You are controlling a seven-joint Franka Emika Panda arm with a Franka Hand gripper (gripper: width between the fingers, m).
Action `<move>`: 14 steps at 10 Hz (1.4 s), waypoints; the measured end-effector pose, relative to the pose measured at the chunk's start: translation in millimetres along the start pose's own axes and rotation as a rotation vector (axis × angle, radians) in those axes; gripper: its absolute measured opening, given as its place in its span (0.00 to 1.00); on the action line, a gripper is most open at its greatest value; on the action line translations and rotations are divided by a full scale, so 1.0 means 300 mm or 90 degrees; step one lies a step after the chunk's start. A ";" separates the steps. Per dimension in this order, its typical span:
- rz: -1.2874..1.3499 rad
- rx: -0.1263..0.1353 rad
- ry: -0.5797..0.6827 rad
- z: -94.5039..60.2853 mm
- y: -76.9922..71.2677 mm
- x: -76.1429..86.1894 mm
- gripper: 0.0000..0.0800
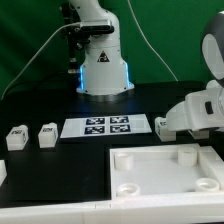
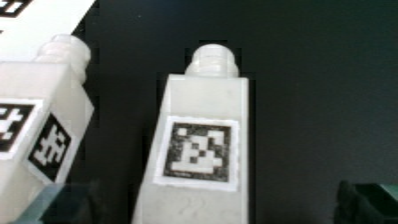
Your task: Assemble one leg
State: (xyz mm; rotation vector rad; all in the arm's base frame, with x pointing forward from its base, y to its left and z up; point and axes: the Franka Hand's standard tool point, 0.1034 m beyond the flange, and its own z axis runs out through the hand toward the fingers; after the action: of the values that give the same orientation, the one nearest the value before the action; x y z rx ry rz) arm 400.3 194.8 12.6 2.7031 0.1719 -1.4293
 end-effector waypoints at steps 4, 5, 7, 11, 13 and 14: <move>0.000 0.000 0.000 0.000 0.000 0.000 0.48; 0.000 0.000 0.000 -0.001 -0.001 -0.001 0.48; 0.000 0.000 0.000 -0.001 0.000 0.000 0.36; 0.000 0.000 0.000 -0.001 0.000 0.000 0.36; 0.000 0.000 0.000 0.000 0.000 0.000 0.37; 0.000 0.000 0.000 0.000 0.000 0.000 0.37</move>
Offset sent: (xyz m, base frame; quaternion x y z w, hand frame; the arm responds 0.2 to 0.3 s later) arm 0.0000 0.0000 0.0000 0.0000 0.0000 0.0000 1.0000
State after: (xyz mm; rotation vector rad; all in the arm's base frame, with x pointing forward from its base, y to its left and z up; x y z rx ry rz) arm 400.3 194.9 12.8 2.7031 0.1721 -1.4296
